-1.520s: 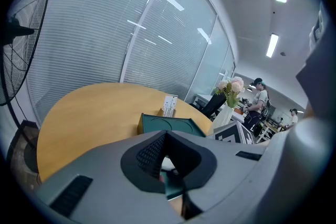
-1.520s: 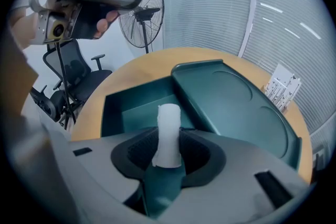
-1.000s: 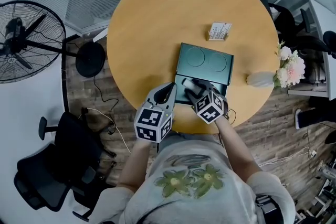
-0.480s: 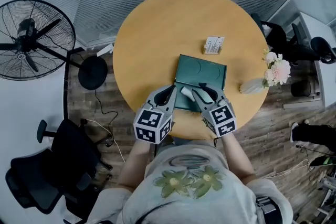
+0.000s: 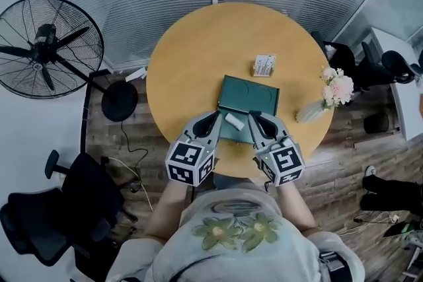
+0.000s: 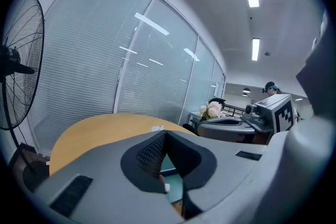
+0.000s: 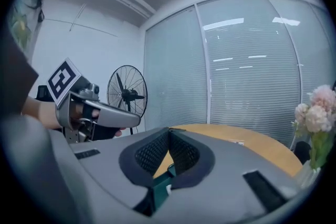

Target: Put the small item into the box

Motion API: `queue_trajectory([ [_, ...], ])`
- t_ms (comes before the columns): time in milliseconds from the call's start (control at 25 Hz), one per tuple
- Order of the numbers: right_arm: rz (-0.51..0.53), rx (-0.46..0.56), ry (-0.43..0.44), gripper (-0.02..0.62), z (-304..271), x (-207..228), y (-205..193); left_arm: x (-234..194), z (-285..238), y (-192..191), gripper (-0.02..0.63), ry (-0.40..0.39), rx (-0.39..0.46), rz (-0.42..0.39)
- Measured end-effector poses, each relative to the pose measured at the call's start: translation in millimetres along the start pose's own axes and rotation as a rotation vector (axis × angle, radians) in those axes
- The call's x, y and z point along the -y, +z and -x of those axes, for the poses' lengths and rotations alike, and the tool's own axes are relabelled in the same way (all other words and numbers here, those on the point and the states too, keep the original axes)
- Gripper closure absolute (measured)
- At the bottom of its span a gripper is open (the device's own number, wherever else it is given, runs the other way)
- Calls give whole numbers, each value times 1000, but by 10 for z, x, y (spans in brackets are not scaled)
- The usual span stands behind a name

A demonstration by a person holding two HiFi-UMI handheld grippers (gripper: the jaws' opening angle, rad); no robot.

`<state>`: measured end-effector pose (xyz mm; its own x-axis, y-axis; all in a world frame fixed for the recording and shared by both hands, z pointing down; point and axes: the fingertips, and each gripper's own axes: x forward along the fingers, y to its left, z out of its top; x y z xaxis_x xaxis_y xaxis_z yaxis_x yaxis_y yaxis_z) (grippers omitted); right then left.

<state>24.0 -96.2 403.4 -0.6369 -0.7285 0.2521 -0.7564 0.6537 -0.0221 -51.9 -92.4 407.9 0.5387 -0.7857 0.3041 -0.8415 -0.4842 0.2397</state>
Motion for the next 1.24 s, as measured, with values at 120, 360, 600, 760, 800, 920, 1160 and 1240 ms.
queue_trajectory([
  [120, -7, 13, -1, 595, 151, -68, 19, 144, 91, 14, 604, -4, 11, -12],
  [360, 6, 12, -6, 596, 393, -198, -12, 362, 243, -15, 604, -18, 18, -25],
  [600, 14, 15, -10, 597, 561, -251, -3, 516, 326, -35, 606, -25, 19, -32],
  [760, 29, 11, -13, 597, 622, -308, -21, 582, 390, -64, 606, -28, 19, -37],
  [800, 31, 10, -14, 597, 633, -325, -28, 595, 406, -75, 606, -29, 18, -37],
  [920, 35, 12, -13, 597, 649, -361, -21, 612, 440, -86, 605, -30, 16, -41],
  [1160, 26, 16, -18, 597, 646, -365, -38, 584, 455, -122, 605, -25, 12, -39],
  [1240, 21, 12, -18, 597, 639, -377, -57, 562, 465, -137, 604, -22, 9, -38],
])
